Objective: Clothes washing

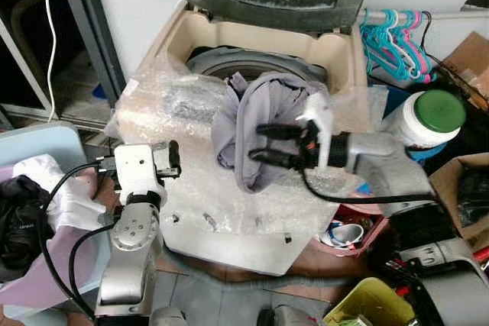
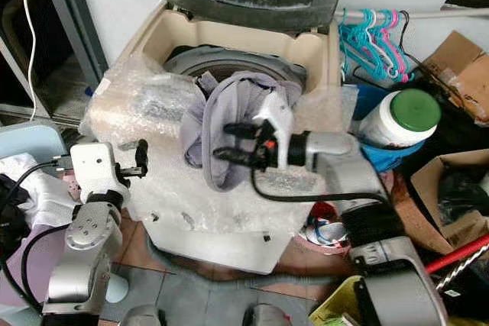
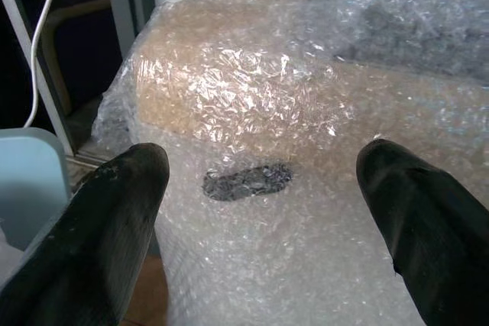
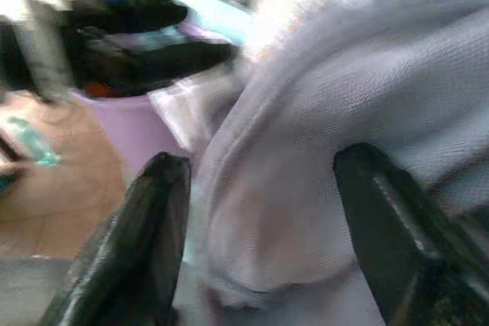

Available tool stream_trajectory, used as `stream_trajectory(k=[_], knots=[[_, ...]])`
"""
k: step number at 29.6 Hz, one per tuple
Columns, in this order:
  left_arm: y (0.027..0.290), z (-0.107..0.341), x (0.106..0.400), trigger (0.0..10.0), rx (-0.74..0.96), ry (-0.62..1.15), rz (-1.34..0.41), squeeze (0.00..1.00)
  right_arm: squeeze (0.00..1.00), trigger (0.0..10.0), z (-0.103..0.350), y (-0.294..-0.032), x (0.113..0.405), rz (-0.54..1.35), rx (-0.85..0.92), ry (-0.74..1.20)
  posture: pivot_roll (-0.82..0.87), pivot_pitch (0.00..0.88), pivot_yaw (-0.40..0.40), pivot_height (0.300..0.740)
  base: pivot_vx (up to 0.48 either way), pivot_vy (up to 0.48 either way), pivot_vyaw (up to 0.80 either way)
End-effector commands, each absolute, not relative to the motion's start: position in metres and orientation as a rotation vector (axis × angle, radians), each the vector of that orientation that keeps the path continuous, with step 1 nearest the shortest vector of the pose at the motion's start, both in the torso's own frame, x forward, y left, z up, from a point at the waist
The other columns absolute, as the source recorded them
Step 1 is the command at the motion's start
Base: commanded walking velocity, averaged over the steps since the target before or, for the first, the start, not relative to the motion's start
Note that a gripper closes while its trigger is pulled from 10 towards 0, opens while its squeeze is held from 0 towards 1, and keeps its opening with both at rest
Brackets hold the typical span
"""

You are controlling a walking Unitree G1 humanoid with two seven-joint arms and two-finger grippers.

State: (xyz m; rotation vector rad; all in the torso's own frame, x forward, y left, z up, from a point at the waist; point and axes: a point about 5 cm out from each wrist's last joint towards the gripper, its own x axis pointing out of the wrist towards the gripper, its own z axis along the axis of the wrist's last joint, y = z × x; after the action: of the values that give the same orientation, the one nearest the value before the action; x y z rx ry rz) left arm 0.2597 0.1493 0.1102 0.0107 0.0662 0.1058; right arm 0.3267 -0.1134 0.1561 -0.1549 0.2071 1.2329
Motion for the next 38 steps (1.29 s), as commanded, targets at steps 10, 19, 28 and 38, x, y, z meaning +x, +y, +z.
stream_trajectory(k=[10, 19, 28, 38], knots=[[0.145, 0.114, 0.261, 10.0, 0.015, 0.057, 0.089, 0.0, 1.0, 10.0, 0.234, -0.157, 0.409, 0.362, -0.071, -0.073, 0.02, 0.0, -0.061, 0.74, 0.0, 0.0, 0.0], [0.15, 0.113, 0.26, 10.0, 0.026, 0.064, 0.131, 0.0, 1.0, 10.0, 0.274, -0.187, 0.41, 0.161, 0.038, -0.275, 0.02, 0.0, -0.066, 0.74, 0.0, 0.0, 0.0], [0.149, 0.112, 0.263, 10.0, 0.031, 0.068, 0.123, 0.0, 1.0, 10.0, 0.236, -0.144, 0.357, 0.829, -0.013, -0.225, -0.01, 0.0, -0.05, 0.74, 0.0, 0.0, 0.0], [0.144, 0.115, 0.265, 10.0, 0.028, 0.051, 0.086, 0.0, 1.0, 10.0, 0.179, -0.144, 0.333, 1.084, -0.258, 0.048, 0.01, 0.0, -0.046, 0.74, 0.0, 0.0, 0.0]])
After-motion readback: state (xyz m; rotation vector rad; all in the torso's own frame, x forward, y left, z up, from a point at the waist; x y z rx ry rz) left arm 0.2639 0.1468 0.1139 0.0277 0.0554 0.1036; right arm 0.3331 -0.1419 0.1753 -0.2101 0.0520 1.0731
